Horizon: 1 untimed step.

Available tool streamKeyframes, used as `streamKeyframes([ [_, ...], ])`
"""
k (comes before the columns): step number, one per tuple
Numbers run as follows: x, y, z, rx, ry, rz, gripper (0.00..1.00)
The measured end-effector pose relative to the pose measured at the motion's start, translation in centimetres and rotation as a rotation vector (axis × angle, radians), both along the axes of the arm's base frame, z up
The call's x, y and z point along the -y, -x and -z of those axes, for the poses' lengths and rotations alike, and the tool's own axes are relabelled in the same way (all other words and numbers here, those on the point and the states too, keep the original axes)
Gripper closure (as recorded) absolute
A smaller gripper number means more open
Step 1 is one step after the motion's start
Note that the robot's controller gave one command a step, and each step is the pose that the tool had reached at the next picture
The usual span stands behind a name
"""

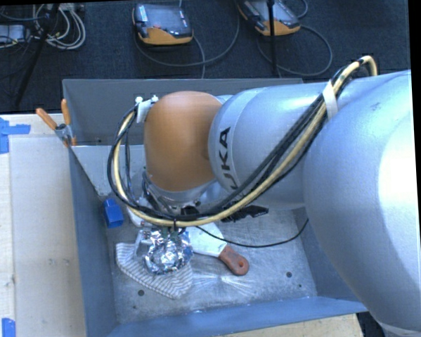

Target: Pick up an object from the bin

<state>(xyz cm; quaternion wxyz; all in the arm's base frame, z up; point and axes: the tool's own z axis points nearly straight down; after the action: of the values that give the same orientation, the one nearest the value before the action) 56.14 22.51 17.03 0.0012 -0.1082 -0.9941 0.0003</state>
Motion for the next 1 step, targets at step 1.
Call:
streamKeyframes([
  [1, -0.12, 0.48, -0.12, 0.000, 0.000, 0.008, 0.00],
])
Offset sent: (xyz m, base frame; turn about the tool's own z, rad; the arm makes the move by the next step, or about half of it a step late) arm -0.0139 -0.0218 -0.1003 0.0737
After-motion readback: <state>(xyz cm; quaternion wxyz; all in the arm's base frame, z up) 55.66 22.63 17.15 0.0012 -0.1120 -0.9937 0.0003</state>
